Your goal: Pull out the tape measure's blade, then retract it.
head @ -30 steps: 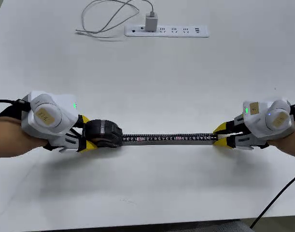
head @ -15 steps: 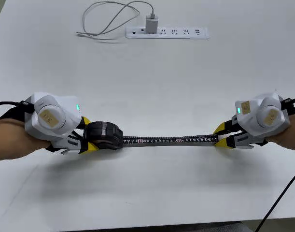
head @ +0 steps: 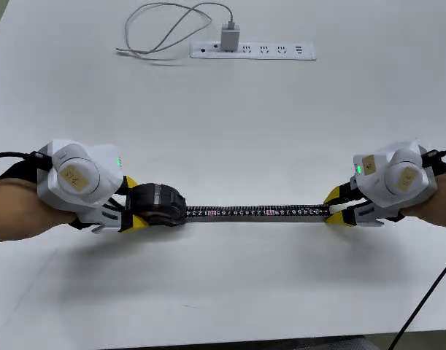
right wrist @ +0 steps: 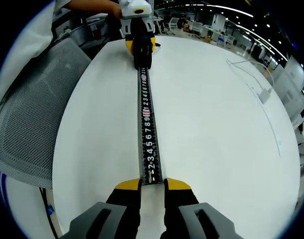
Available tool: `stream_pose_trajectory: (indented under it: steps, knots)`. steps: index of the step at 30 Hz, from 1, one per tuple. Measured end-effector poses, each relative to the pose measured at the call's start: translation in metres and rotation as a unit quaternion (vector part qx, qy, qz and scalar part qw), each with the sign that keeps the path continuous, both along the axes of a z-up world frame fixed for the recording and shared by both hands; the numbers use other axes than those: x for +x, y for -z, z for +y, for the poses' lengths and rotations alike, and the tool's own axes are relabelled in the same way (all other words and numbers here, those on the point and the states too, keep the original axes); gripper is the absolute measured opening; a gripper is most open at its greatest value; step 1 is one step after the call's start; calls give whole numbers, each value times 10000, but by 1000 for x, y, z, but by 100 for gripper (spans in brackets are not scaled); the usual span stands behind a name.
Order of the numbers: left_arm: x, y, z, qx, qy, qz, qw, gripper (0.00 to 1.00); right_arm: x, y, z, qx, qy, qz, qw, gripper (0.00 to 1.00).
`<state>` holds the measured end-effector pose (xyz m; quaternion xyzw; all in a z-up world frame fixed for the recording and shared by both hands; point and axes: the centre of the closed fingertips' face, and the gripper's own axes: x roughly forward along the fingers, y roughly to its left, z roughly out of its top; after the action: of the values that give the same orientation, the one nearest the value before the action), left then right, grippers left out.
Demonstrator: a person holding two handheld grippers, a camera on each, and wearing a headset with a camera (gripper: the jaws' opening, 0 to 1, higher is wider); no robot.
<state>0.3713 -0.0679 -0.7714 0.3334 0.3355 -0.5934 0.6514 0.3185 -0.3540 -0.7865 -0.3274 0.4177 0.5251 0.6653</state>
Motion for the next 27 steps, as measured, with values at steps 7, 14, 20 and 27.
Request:
stream_pose_trajectory:
  steps: [7,14,20,27]
  knots:
    - [-3,1,-2,-29,-34,68,10000,37,3,0,2,47,129,24,9999,20]
    - [-1,-2,-4,-115,-136,85,9998,41,2,-1,4,86,186,21,9998,19]
    - [2,-3,-4,-186,-246,68,9995,45,2,0,5,138,330,62,9993,22]
    - [0,-14,0,-549,-663,241,9960,48,2,-8,15,631,836,141,9944,27]
